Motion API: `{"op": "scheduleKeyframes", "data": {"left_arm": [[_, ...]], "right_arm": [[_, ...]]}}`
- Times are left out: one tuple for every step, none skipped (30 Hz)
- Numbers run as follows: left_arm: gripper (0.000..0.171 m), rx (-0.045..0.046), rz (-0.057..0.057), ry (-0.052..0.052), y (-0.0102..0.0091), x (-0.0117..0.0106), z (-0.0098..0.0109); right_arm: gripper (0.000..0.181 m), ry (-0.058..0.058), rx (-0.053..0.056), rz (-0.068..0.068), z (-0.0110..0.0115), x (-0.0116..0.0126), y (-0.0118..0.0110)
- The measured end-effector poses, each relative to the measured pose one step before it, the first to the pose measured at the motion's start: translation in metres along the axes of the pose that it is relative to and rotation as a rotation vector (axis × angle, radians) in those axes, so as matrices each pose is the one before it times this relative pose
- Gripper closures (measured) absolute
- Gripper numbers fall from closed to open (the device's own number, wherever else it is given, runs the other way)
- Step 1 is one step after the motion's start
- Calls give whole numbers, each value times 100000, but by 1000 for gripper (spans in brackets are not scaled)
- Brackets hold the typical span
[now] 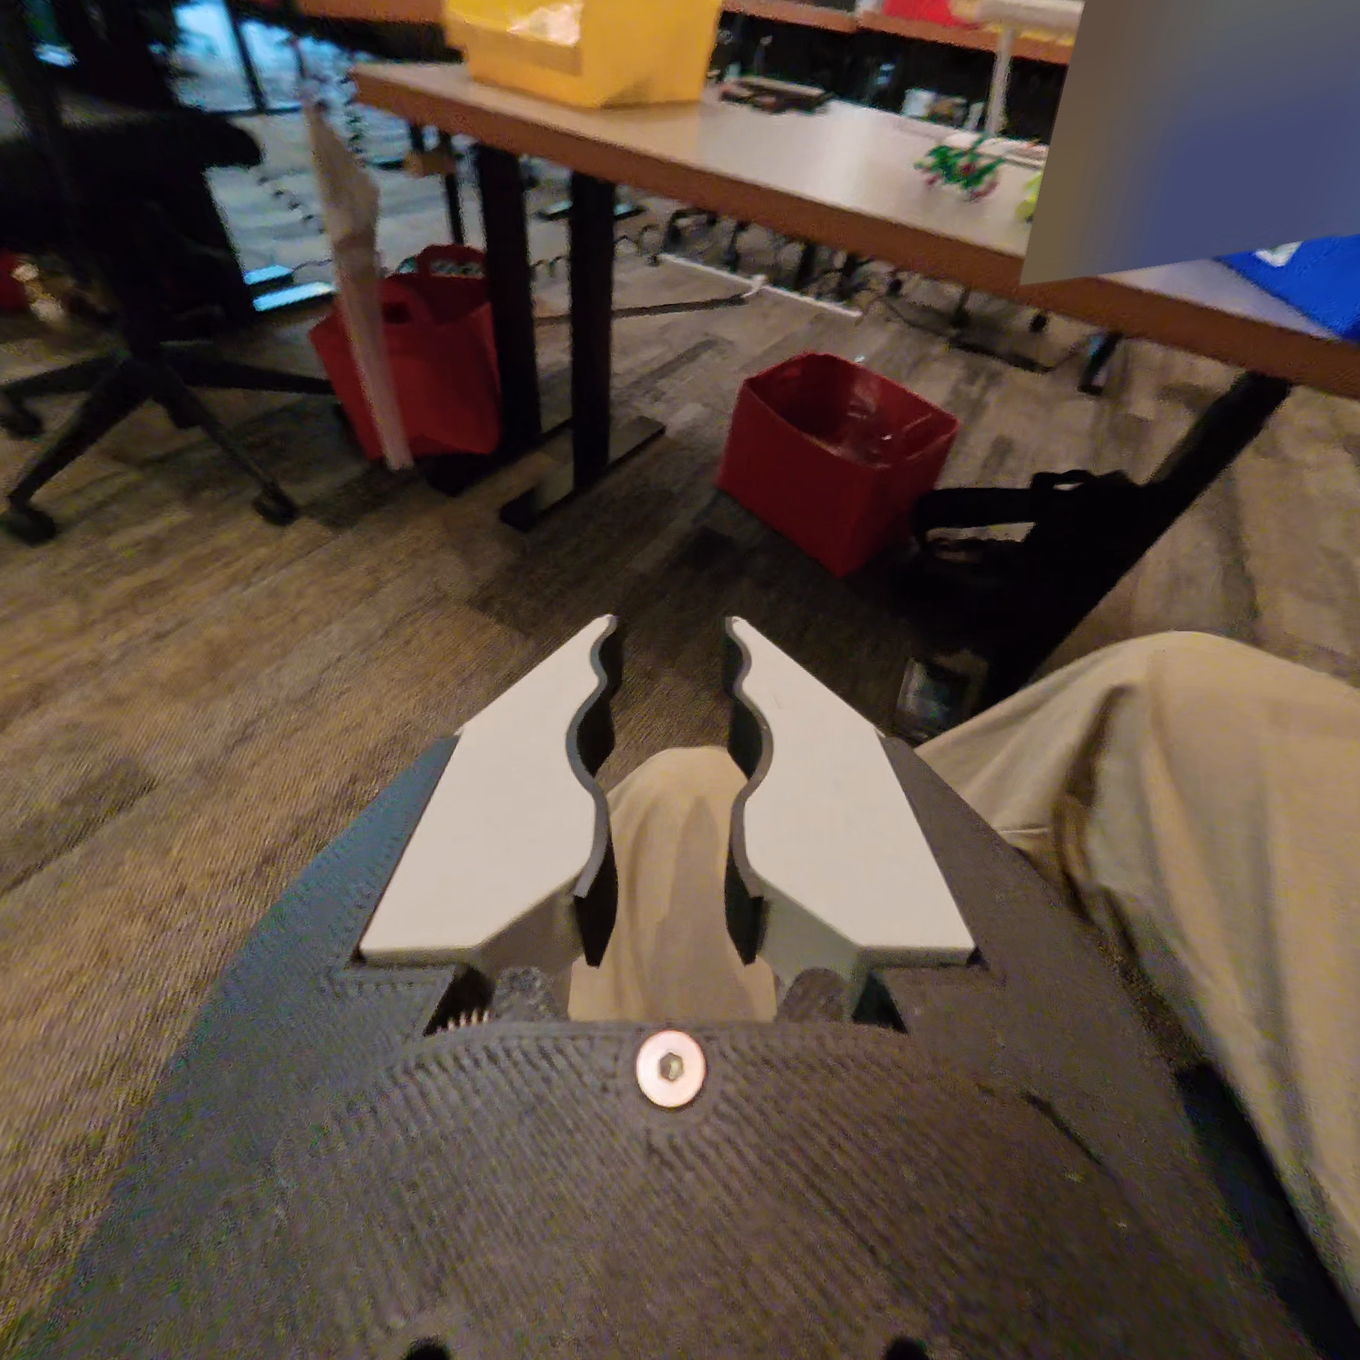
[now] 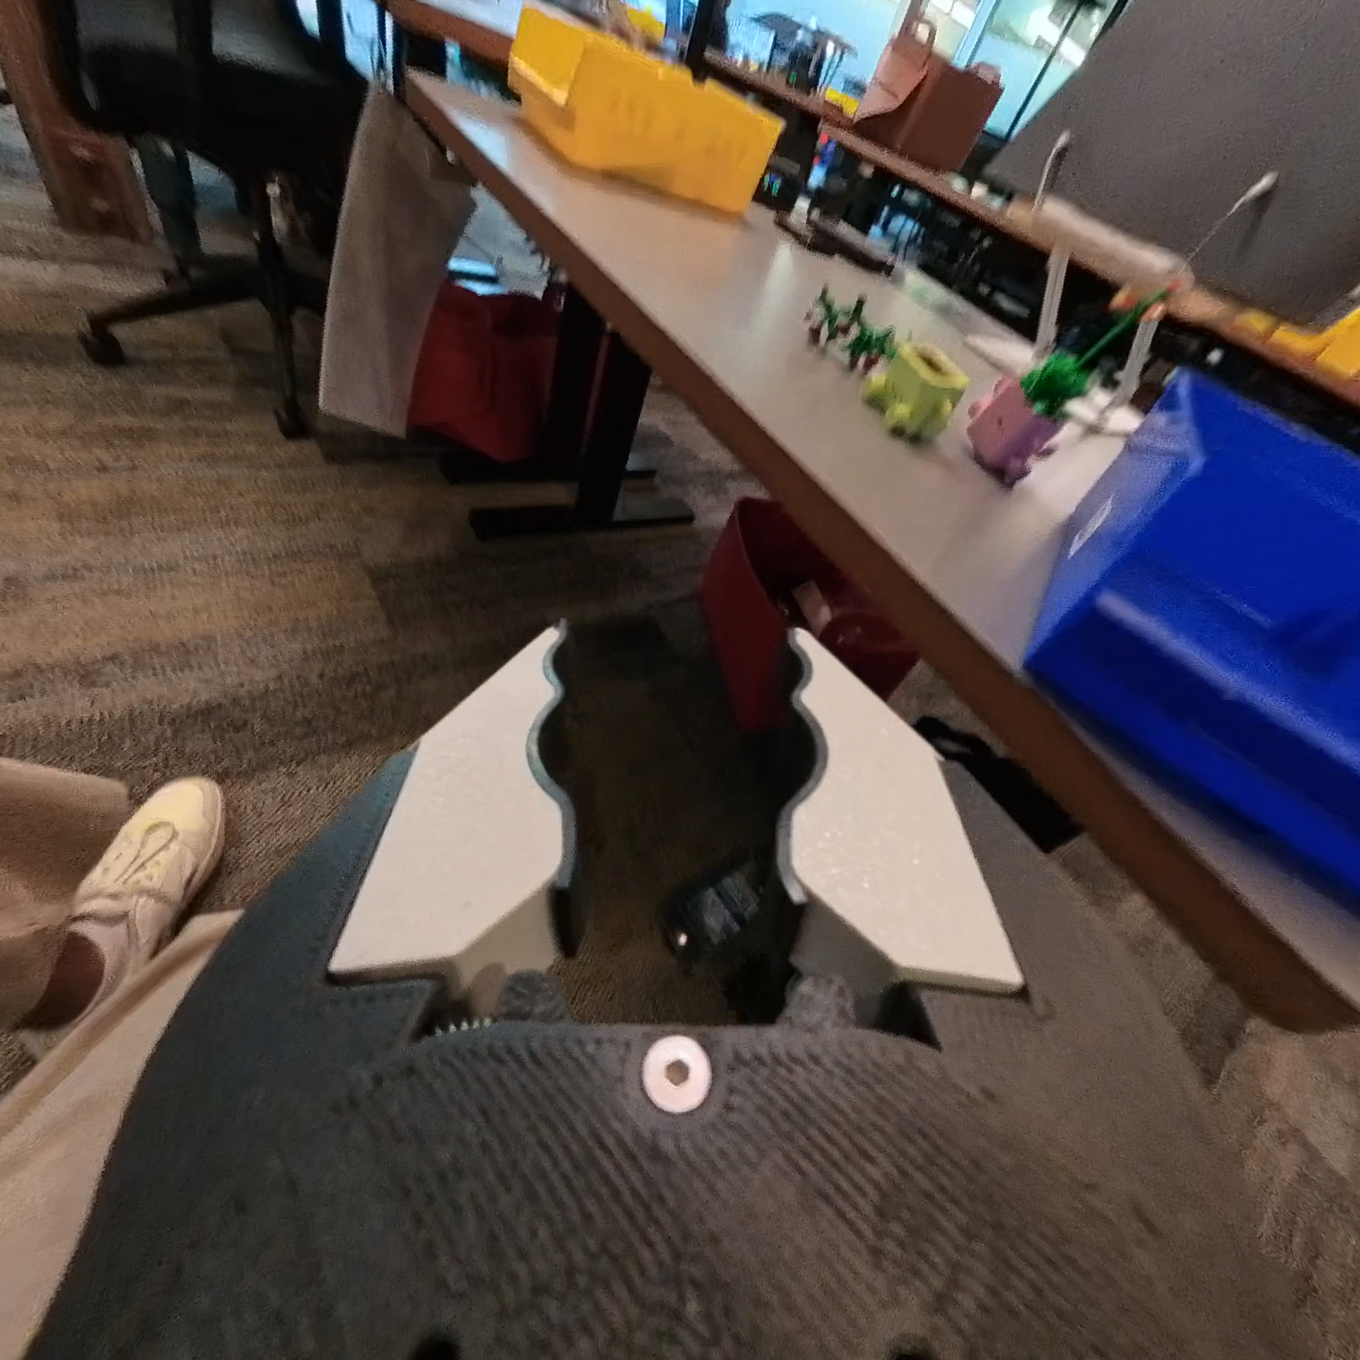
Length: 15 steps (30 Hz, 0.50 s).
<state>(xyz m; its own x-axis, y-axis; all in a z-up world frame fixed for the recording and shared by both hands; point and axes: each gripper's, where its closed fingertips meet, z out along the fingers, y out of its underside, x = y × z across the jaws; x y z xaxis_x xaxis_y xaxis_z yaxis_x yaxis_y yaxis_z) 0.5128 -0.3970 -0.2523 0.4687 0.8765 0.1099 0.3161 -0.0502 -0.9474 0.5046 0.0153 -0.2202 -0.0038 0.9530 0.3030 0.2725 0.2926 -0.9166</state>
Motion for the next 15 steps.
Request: {"op": "scheduleKeyframes", "data": {"left_arm": [[144,612,1746,3563,-1628,783,1032],[140,784,783,4184,-2002,902,1110],[135,757,-436,5713,-2266,1140,1113],[129,810,-1473,6186,-2404,1269,1086],[119,-526,-2221,5521,-2137,1237,1112],[108,-2224,-1687,5792,-1688,1357,1059],[99,-2571,248,5892,-1239,1455,937],[96,-1717,2207,3895,-870,1158,871],[95,-981,3842,1884,-532,829,837],[95,-853,4866,643,-190,578,872],[95,-1546,5080,118,166,446,944],[96,-2449,4687,17,441,383,1039],[96,-3522,3845,189,617,353,1146],[96,-4271,2632,536,672,354,1197],[96,-3975,1185,737,528,328,1214]], "right_arm": [[121,1077,2205,-871,49,479,-1361],[117,1882,1422,-1079,-57,642,-1309],[112,1855,508,248,-78,702,-1197],[106,1132,-313,2479,-37,559,-1017],[99,-633,-1072,4203,50,219,-795],[92,-2435,-1841,5118,169,-175,-514],[82,-3560,-2116,4791,299,-447,-231],[75,-4164,-1877,2979,375,-594,29],[72,-3033,-1339,1057,401,-441,257],[72,-456,-426,-63,372,-42,364],[72,1365,844,-465,286,200,385],[75,1772,2020,-524,216,259,395],[79,2155,2417,-350,161,313,467],[82,2439,1914,0,124,368,602],[85,1142,601,-112,141,172,733]]}}
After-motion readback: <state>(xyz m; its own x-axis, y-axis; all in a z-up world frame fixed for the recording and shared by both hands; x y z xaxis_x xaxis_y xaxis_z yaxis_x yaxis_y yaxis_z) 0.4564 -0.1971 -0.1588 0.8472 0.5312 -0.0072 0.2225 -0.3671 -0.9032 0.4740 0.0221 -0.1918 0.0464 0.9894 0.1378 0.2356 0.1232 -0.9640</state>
